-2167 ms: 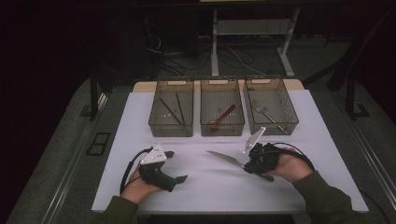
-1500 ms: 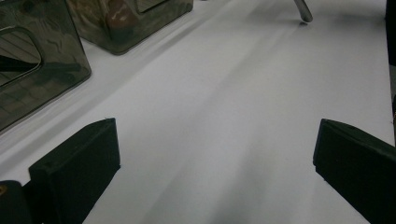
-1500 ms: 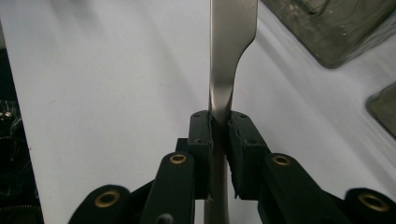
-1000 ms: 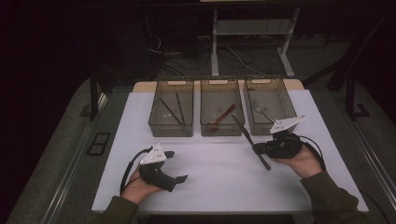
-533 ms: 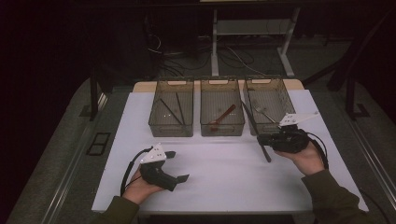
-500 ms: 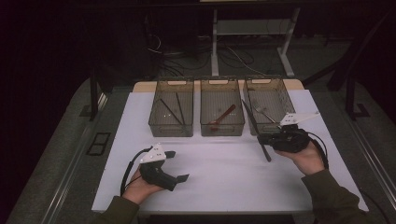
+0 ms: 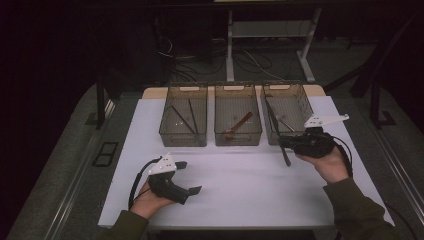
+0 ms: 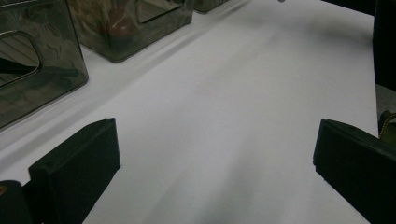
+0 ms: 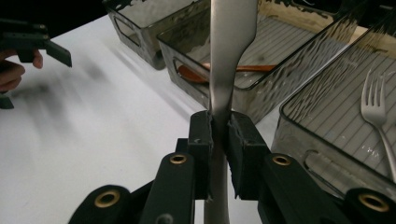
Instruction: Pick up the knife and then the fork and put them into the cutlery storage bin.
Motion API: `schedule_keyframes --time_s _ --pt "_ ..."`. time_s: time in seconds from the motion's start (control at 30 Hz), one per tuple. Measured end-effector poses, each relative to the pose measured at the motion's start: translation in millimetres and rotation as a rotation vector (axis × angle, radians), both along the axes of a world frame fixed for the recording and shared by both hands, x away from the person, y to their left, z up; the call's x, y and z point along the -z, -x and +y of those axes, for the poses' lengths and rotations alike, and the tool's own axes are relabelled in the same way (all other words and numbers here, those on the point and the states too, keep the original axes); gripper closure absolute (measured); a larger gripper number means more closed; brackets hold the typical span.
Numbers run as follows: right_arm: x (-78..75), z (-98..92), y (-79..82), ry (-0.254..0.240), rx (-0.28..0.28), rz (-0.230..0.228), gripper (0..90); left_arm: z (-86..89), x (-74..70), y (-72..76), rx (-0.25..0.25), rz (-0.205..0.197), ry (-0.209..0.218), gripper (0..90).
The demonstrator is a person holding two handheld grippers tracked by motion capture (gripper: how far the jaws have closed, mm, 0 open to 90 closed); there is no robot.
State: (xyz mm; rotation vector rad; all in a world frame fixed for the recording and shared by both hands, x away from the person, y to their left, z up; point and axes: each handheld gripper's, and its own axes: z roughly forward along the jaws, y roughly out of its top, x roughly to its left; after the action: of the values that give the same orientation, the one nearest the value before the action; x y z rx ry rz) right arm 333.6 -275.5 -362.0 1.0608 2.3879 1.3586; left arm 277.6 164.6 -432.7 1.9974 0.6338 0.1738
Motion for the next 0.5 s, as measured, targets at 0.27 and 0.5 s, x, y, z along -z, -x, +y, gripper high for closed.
schedule_keyframes --time_s 0.27,0.5 --pt "-9.5 -2.5 -8.8 -0.007 0.036 -0.018 78.7 -0.4 0.1 0.3 -0.001 0.003 0.001 0.0" --pt "-19.8 -9.1 -17.9 -0.028 0.074 -0.044 78.7 -0.4 0.2 -0.1 -0.001 0.004 -0.001 0.0"
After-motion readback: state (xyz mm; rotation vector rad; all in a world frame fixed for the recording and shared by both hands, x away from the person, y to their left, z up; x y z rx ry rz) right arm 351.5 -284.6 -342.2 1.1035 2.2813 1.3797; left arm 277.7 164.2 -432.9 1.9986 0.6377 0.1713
